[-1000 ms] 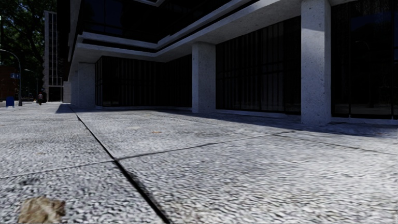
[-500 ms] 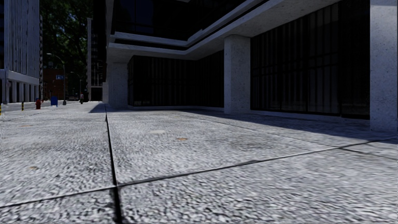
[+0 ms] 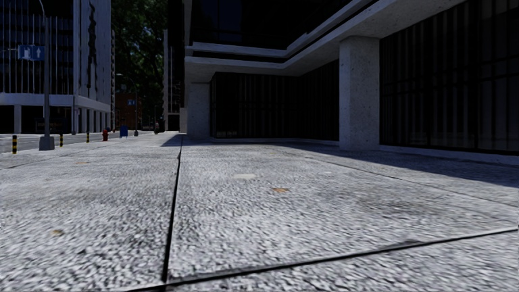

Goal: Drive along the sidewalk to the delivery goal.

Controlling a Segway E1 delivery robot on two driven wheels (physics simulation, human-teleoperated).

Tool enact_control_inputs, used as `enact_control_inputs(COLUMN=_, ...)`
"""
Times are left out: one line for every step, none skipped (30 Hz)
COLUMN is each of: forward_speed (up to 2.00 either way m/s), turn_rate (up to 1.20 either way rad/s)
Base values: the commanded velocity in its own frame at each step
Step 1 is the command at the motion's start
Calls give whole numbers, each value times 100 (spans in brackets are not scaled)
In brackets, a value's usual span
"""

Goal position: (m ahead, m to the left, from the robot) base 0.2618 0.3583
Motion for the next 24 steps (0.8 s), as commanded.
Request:
enact_control_inputs(forward_speed=98, turn_rate=37)
enact_control_inputs(forward_speed=98, turn_rate=37)
enact_control_inputs(forward_speed=98, turn_rate=37)
enact_control_inputs(forward_speed=98, turn_rate=37)
enact_control_inputs(forward_speed=95, turn_rate=28)
enact_control_inputs(forward_speed=95, turn_rate=28)
enact_control_inputs(forward_speed=72, turn_rate=0)
enact_control_inputs(forward_speed=0, turn_rate=0)
enact_control_inputs(forward_speed=0, turn_rate=0)
enact_control_inputs(forward_speed=0, turn_rate=0)
enact_control_inputs(forward_speed=0, turn_rate=0)
enact_control_inputs(forward_speed=0, turn_rate=0)
enact_control_inputs(forward_speed=0, turn_rate=0)
enact_control_inputs(forward_speed=0, turn_rate=0)
enact_control_inputs(forward_speed=0, turn_rate=0)
enact_control_inputs(forward_speed=0, turn_rate=0)
enact_control_inputs(forward_speed=0, turn_rate=0)
enact_control_inputs(forward_speed=0, turn_rate=0)
enact_control_inputs(forward_speed=0, turn_rate=0)
enact_control_inputs(forward_speed=0, turn_rate=0)
enact_control_inputs(forward_speed=0, turn_rate=0)
enact_control_inputs(forward_speed=0, turn_rate=0)
enact_control_inputs(forward_speed=0, turn_rate=0)
enact_control_inputs(forward_speed=0, turn_rate=0)
